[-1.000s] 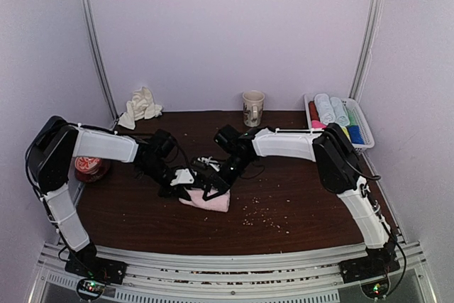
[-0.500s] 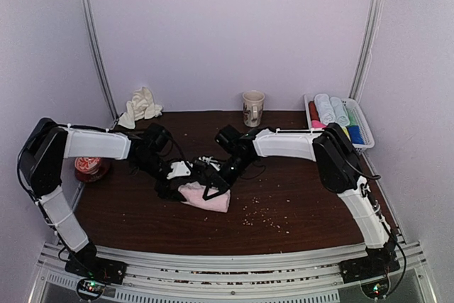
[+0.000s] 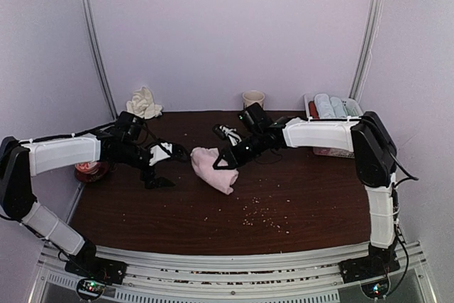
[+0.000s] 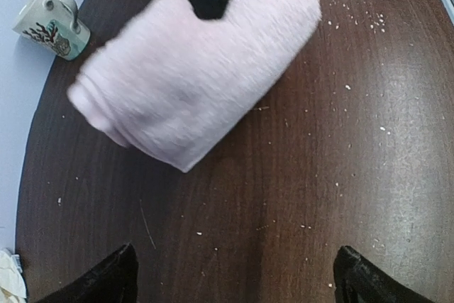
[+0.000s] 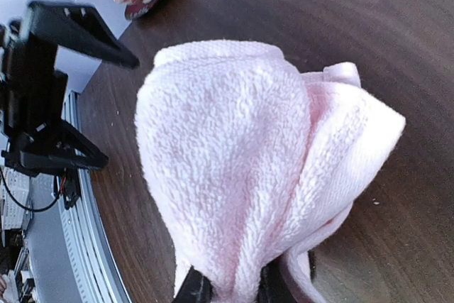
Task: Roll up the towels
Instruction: Pick up the towel from the center of the board, then adjust the towel at the center of the board.
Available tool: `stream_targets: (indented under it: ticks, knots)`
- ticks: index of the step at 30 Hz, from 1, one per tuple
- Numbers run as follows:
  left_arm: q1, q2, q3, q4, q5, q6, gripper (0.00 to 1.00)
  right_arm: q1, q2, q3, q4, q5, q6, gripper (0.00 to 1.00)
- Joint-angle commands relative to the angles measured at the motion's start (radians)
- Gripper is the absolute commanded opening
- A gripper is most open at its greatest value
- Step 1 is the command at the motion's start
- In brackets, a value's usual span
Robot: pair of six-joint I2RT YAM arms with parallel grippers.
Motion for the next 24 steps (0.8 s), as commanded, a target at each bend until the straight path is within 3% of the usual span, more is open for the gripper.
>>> stream_targets:
  ticks: [1,12,19,24]
  knots:
    - [0.008,-0.022,-0.052,0.050,0.002,-0.043,0.98,-0.020,-0.056,-0.020,0.095,0.094,0.057,0.00]
    - [0.008,-0.042,-0.074,0.083,0.024,-0.038,0.98,0.008,-0.031,-0.029,0.101,0.083,0.055,0.00]
    - [0.007,-0.049,-0.091,0.126,-0.042,-0.071,0.95,-0.075,-0.140,-0.094,0.088,0.163,0.053,0.00]
    - [0.008,-0.053,-0.121,0.175,-0.098,-0.098,0.95,-0.142,-0.277,-0.146,-0.006,0.337,-0.014,0.00]
